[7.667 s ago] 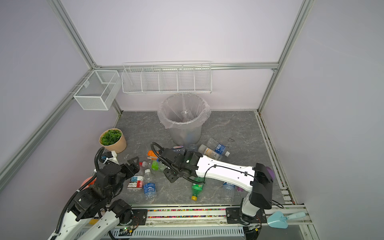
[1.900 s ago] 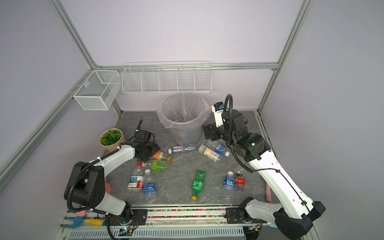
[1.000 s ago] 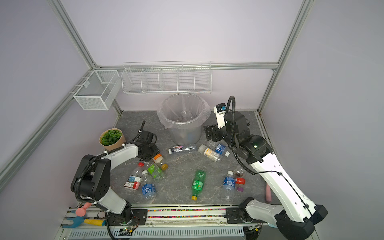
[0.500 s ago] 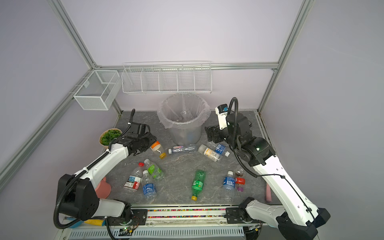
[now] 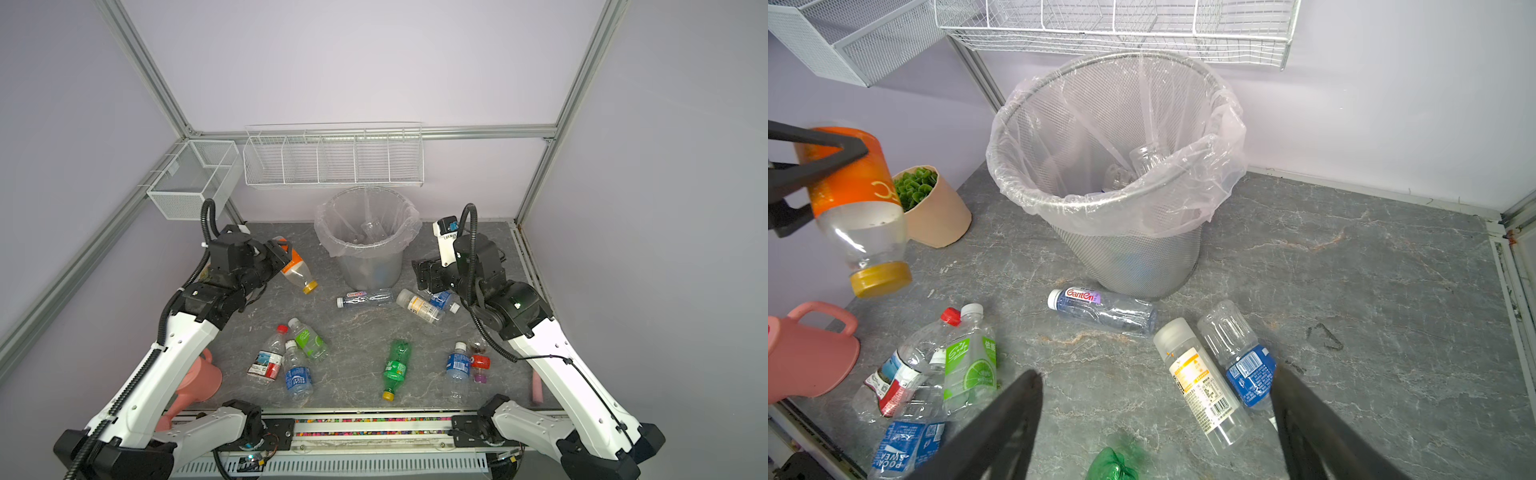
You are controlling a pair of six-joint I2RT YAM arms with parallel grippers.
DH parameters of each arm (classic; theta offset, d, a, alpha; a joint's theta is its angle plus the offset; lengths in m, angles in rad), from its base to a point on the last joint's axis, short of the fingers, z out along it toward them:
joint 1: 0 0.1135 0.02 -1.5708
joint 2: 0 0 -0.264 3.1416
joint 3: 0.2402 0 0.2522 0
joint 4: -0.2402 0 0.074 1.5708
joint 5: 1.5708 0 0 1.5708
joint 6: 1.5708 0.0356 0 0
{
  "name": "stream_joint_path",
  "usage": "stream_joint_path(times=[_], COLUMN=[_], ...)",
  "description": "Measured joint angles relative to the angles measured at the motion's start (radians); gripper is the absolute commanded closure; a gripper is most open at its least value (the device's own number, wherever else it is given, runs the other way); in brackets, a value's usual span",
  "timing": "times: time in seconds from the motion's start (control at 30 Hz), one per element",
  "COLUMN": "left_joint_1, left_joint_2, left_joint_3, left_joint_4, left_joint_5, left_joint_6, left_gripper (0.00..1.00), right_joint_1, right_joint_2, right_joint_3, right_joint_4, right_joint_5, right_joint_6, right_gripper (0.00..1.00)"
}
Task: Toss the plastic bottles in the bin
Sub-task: 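Lift the orange-labelled bottle with the left gripper and carry it over the bin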
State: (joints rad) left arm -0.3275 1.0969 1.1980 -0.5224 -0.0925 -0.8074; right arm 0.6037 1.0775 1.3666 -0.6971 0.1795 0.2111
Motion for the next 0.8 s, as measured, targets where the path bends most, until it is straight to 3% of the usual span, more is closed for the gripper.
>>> stream_joint_path(times=[0.47,0.8], left_joint_1=[-0.131,-0.143], left_joint_2=[-0.062,-0.106], left_joint_3=[0.189,0.195], left_joint_4=[0.19,0.43], left_joint_5=[-0.09,-0.026], left_joint_6=[0.271,0.446], left_gripper=[1.0,1.0], right_joint_1=[0.0,0.0], right_joint_2=[-0.034,-0.047], right_joint_3=[-0.027,-0.038], right_joint_4=[0.0,0.0], right_joint_5=[-0.001,-0.001], right_joint_6=[0.022,0.025], right_gripper=[0.12,0.12])
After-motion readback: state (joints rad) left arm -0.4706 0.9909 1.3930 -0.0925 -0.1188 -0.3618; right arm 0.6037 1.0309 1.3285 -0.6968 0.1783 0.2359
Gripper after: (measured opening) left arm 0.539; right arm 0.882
